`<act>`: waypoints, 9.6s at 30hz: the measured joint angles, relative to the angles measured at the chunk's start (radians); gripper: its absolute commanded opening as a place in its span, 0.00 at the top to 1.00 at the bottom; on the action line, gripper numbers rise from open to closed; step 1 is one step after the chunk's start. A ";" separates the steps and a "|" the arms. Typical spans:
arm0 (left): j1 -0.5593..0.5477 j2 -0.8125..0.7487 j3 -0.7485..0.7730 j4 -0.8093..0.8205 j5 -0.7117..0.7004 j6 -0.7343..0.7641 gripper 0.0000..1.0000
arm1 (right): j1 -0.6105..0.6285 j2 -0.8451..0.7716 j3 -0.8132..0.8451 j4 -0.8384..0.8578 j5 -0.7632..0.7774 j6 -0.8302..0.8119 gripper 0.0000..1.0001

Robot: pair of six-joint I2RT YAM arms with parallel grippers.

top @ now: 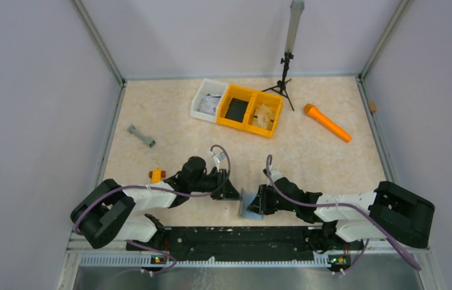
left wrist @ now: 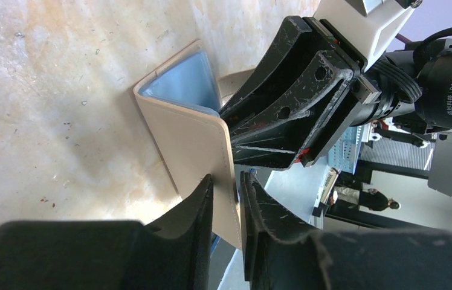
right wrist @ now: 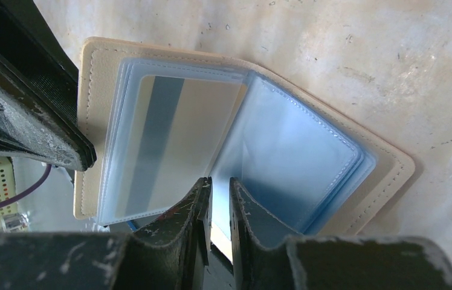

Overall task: Take the credit cards out of the card holder
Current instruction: Remove the credit card from the card holder, then place the credit card in the storage box.

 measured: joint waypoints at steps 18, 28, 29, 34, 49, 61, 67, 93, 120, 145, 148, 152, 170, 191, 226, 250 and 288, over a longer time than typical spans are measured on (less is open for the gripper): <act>-0.004 0.015 0.000 0.000 0.000 -0.002 0.80 | 0.000 -0.021 -0.001 -0.010 0.000 -0.001 0.82; -0.008 0.017 0.000 0.000 0.000 -0.003 0.95 | 0.000 -0.023 -0.001 -0.010 0.000 -0.001 0.83; -0.008 0.017 0.000 0.000 0.000 -0.003 0.98 | 0.000 -0.023 -0.001 -0.010 0.000 -0.001 0.84; -0.008 0.017 0.002 -0.011 0.000 0.005 1.00 | 0.000 -0.026 -0.001 -0.023 0.001 -0.002 0.83; -0.011 -0.050 0.143 -0.343 -0.100 0.107 1.00 | -0.001 -0.326 0.009 -0.416 0.088 -0.073 0.80; -0.018 -0.070 0.214 -0.529 -0.165 0.146 1.00 | -0.001 -0.121 0.088 -0.399 0.120 -0.097 0.92; -0.032 -0.038 0.214 -0.481 -0.152 0.132 1.00 | -0.001 -0.096 0.093 -0.367 0.118 -0.101 0.92; -0.033 -0.113 0.220 -0.742 -0.367 0.195 0.62 | -0.006 -0.152 0.090 -0.255 0.046 -0.061 0.55; -0.159 -0.308 0.352 -0.841 -0.437 0.156 0.73 | -0.016 -0.377 0.078 -0.555 0.220 0.027 0.21; -0.143 0.033 0.208 -0.556 -0.350 0.087 0.62 | -0.018 -0.331 0.047 -0.466 0.204 0.006 0.36; -0.138 0.033 0.193 -0.529 -0.342 0.078 0.63 | -0.018 -0.243 0.077 -0.459 0.193 -0.010 0.34; -0.132 0.049 0.158 -0.454 -0.309 0.055 0.67 | -0.019 -0.222 0.071 -0.425 0.184 -0.011 0.41; -0.048 0.127 -0.030 -0.051 -0.143 -0.086 0.95 | -0.024 -0.092 -0.019 -0.086 0.111 0.053 0.62; 0.070 -0.087 -0.158 0.195 -0.007 -0.201 1.00 | -0.061 -0.540 -0.214 -0.029 0.088 0.183 0.11; 0.222 0.032 0.831 -0.779 -0.866 0.633 1.00 | -0.066 -0.658 0.088 -0.543 0.290 -0.105 0.20; 0.389 0.475 0.852 -0.323 -0.623 2.064 1.00 | -0.066 -0.685 0.277 -0.750 0.262 -0.212 0.21; 0.416 0.726 1.004 -0.248 -0.641 2.325 0.45 | -0.068 -0.743 0.284 -0.820 0.306 -0.209 0.26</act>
